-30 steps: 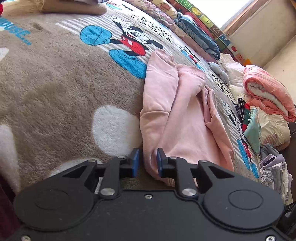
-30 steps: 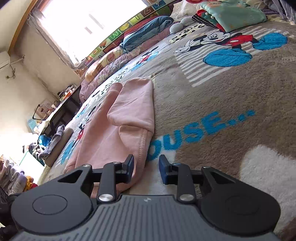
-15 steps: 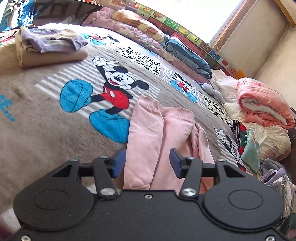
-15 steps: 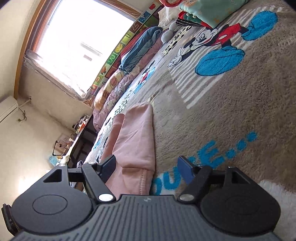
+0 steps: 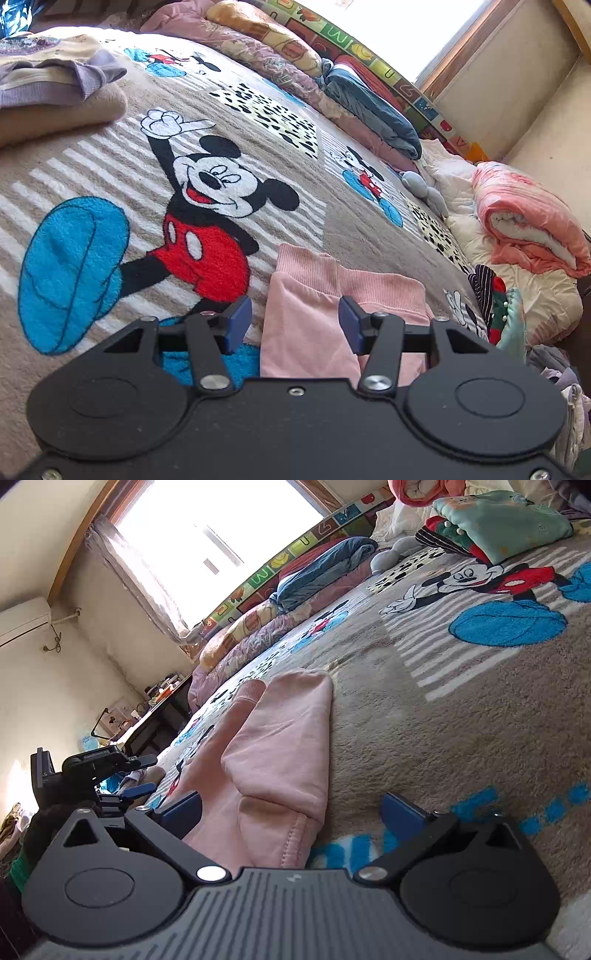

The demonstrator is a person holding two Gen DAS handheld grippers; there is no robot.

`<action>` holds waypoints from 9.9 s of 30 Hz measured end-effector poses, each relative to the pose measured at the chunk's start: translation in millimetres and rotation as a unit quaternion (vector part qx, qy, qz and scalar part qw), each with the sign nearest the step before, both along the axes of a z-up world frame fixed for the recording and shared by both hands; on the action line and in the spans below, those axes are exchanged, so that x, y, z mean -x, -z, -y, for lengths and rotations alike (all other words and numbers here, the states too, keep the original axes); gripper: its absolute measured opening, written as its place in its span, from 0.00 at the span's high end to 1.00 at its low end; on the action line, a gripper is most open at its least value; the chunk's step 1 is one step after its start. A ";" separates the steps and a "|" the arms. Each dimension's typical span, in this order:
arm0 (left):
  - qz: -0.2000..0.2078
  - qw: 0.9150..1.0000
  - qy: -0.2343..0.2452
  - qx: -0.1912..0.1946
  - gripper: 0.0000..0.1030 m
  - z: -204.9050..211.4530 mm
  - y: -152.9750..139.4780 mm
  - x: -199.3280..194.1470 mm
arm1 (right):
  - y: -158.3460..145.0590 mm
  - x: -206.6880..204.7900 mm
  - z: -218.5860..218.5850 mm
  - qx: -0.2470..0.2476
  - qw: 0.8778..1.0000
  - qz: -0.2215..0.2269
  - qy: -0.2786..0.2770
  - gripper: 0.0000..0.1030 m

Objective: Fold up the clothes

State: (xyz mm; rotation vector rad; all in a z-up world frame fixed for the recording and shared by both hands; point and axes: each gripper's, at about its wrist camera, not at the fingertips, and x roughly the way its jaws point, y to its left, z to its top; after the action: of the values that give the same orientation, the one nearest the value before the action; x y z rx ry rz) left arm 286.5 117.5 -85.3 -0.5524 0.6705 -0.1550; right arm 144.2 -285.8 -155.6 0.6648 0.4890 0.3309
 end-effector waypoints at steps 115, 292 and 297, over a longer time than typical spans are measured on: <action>0.007 1.000 0.009 -0.023 0.31 51.4 25.1 81.3 | -22.0 -195.4 14.7 0.016 0.995 -0.094 -0.018 0.37; 0.294 0.599 0.328 -0.669 0.99 315.2 103.0 227.6 | 25.3 33.9 77.9 -0.198 0.960 -0.189 0.060 0.97; 0.295 0.597 0.327 -0.671 0.99 315.8 100.3 223.9 | 33.5 35.8 78.8 -0.176 0.975 -0.133 0.041 0.98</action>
State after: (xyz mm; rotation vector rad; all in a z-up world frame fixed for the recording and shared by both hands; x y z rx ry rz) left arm 62.5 -198.3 -185.6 1.2387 0.1393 -0.4349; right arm 108.4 -364.6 -189.1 1.0799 0.6630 0.2522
